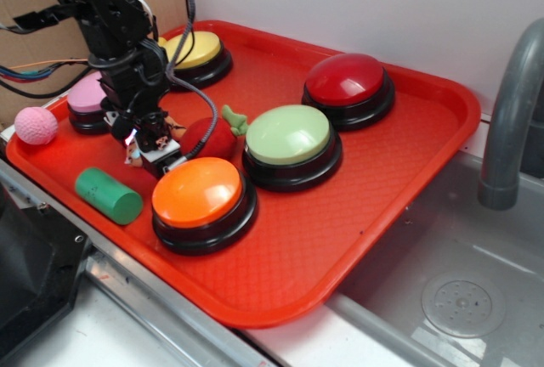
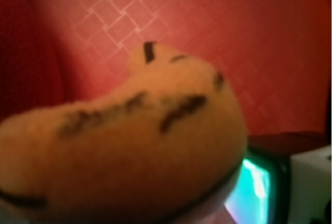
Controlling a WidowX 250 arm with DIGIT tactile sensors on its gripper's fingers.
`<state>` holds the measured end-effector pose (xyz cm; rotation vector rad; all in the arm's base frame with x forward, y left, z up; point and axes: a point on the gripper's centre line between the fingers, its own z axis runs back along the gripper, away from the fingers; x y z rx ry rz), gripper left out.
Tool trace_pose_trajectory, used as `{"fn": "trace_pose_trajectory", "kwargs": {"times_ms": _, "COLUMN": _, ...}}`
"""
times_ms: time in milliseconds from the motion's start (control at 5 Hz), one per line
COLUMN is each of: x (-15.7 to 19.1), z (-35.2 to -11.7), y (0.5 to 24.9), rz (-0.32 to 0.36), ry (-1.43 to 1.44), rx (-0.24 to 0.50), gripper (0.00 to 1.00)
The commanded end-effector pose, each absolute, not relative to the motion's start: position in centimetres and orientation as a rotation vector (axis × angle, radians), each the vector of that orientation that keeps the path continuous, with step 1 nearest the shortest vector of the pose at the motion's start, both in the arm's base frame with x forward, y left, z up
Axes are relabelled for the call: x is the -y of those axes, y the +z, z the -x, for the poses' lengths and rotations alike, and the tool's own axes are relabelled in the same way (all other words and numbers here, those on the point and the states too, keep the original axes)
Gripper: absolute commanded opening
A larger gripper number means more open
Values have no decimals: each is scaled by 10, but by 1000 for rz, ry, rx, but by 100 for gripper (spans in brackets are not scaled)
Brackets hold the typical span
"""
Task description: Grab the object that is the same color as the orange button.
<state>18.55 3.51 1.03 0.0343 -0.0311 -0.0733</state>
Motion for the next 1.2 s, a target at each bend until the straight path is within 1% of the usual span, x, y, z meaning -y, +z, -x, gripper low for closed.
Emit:
{"fn": "trace_pose_trajectory", "kwargs": {"times_ms": 0, "x": -31, "z": -187, "y": 24, "rz": -43, "ry": -42, "rx": 36, "gripper": 0}}
{"fn": "trace_pose_trajectory", "kwargs": {"times_ms": 200, "x": -34, "z": -194, "y": 54, "rz": -86, "ry": 35, "rx": -22, "gripper": 0}}
{"fn": "trace_pose_trajectory", "kwargs": {"times_ms": 400, "x": -39, "z": -203, "y": 91, "rz": -90, "ry": 103, "rx": -81, "gripper": 0}}
{"fn": "trace_pose_trajectory", "kwargs": {"times_ms": 600, "x": -43, "z": -212, "y": 120, "rz": -82, "ry": 156, "rx": -94, "gripper": 0}}
{"fn": "trace_pose_trajectory", "kwargs": {"times_ms": 800, "x": -42, "z": -219, "y": 156, "rz": -67, "ry": 183, "rx": -59, "gripper": 0}}
{"fn": "trace_pose_trajectory", "kwargs": {"times_ms": 1000, "x": -42, "z": -224, "y": 170, "rz": -107, "ry": 191, "rx": -12, "gripper": 0}}
